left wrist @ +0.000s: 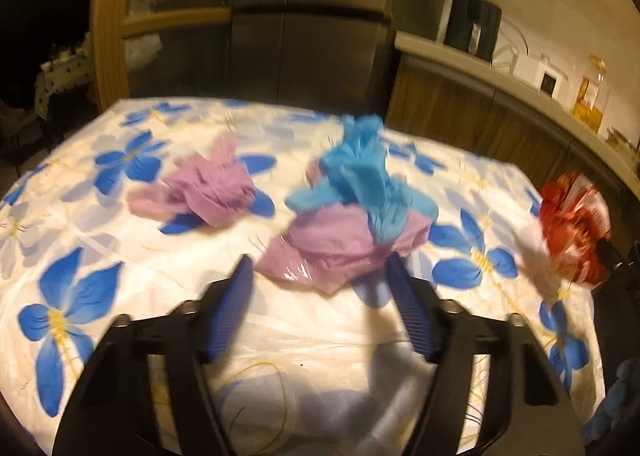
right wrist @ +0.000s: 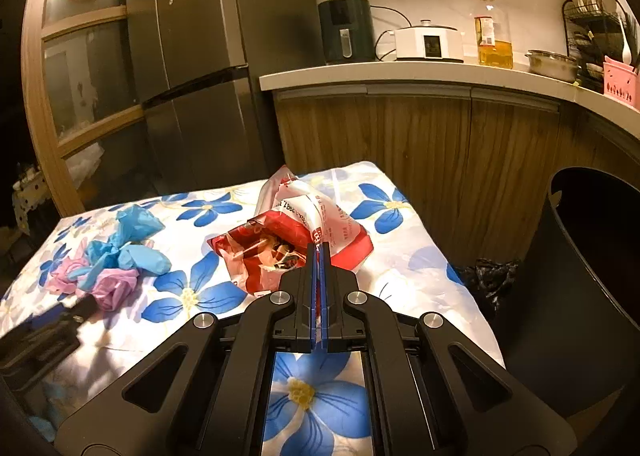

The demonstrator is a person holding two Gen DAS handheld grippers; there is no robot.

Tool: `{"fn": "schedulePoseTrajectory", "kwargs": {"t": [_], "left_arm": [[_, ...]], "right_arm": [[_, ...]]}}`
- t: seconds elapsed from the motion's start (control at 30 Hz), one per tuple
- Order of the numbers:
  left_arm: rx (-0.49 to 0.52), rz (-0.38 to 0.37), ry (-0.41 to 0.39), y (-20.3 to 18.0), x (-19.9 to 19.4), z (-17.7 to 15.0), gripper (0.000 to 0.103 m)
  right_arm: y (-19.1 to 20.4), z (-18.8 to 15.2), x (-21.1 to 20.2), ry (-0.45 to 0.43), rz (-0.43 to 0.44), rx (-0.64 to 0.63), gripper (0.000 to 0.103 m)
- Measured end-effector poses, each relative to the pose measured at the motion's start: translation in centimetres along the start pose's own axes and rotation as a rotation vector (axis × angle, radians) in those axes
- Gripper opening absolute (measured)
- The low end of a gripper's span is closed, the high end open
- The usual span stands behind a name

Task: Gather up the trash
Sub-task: 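Grasp the red-and-white wrapper with the right tool while the left tool grasps the pink bag, then lift the wrapper and pink bag and carry both over the black bin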

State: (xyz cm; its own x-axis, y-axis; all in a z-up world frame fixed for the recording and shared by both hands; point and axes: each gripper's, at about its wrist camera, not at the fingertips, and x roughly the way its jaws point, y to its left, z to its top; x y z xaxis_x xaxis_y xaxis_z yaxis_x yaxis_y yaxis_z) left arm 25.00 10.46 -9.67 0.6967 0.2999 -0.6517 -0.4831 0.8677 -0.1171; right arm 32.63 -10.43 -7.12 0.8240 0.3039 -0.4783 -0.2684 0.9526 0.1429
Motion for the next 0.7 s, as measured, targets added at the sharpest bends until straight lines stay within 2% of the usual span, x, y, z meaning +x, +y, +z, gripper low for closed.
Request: {"fn": "schedulePoseTrajectory", "kwargs": {"t": [0.03, 0.1, 0.13, 0.2, 0.27, 0.5, 0.7], "left_arm": [[-0.003, 0.002, 0.015, 0.1, 0.3, -0.1, 0.048], [-0.013, 0.004, 0.024, 0.3, 0.5, -0.2, 0.031], [-0.015, 0.0, 0.025, 0.3, 0.5, -0.3, 0.028], [-0.017, -0.014, 0.029, 0.4, 0.6, -0.3, 0.01], [-0.024, -0.025, 0.033, 0.7, 0.7, -0.4, 0.003], [-0.034, -0.039, 0.021, 0.9, -0.2, -0.5, 0.0], [-0.042, -0.053, -0.021, 1.4, -3.2, -1.0, 0.0]], "right_arm": [[0.0, -0.1, -0.2, -0.003, 0.001, 0.0, 0.001], [0.0, -0.2, -0.6, -0.008, 0.003, -0.001, 0.001], [0.0, -0.2, -0.8, -0.01, 0.004, -0.001, 0.001], [0.0, -0.3, -1.1, -0.015, 0.005, -0.002, 0.001], [0.1, -0.4, -1.5, -0.019, 0.008, -0.006, 0.001], [0.2, -0.7, -3.1, -0.031, 0.012, -0.011, 0.001], [-0.1, -0.8, -4.9, -0.05, 0.017, -0.021, 0.001]]}}
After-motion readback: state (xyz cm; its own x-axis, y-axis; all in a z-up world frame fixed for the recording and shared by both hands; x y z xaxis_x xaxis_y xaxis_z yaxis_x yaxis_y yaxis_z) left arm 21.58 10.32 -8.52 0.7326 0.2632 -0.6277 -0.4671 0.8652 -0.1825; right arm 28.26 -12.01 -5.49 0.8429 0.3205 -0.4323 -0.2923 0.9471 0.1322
